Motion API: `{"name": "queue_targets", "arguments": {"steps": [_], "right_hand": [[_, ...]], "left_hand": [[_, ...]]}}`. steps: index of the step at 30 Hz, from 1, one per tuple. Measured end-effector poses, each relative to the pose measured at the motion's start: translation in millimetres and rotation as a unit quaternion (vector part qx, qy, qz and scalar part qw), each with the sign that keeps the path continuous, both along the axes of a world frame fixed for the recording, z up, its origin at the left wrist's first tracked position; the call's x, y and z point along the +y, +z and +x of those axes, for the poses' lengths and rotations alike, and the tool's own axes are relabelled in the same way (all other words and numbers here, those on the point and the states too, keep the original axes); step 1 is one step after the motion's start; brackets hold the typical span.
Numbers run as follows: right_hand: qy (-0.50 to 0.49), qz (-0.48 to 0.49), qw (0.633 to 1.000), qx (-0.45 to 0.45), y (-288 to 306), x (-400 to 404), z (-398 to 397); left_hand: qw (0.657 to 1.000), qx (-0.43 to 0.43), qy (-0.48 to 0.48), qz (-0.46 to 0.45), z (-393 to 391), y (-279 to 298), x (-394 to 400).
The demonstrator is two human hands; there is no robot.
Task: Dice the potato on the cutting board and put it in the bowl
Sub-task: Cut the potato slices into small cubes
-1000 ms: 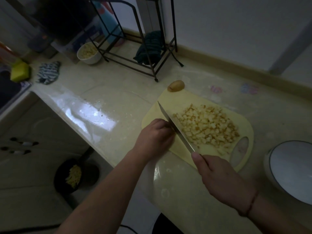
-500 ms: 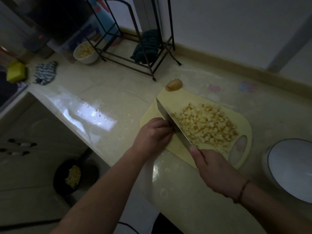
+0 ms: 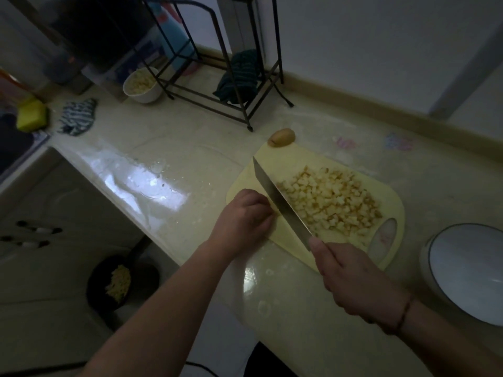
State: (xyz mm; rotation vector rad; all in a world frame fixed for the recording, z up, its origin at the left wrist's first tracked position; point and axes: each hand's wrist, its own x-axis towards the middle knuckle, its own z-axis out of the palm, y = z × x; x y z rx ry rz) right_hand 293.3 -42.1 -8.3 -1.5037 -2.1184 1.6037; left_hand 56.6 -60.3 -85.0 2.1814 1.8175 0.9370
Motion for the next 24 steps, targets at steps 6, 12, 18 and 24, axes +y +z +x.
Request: {"name": "queue_targets", "arguments": {"steps": [6, 12, 18, 24], "right_hand": [[0.014, 0.029, 0.999, -0.015, 0, -8, 1], [0.022, 0.036, 0.999, -0.033, -1, -17, 8], [0.039, 0.053, 0.997, -0.034, -10, -9, -9], [-0.029, -0.068, 0.997, 0.000, -11, 2, 5]], "left_hand": [[0.999, 0.020, 0.012, -0.023, 3, 0, -1], [0.998, 0.005, 0.051, -0.036, 6, 1, 0], [0.997, -0.027, 0.065, -0.022, 7, -5, -1], [0.999, -0.026, 0.045, -0.002, 6, -2, -1]]}}
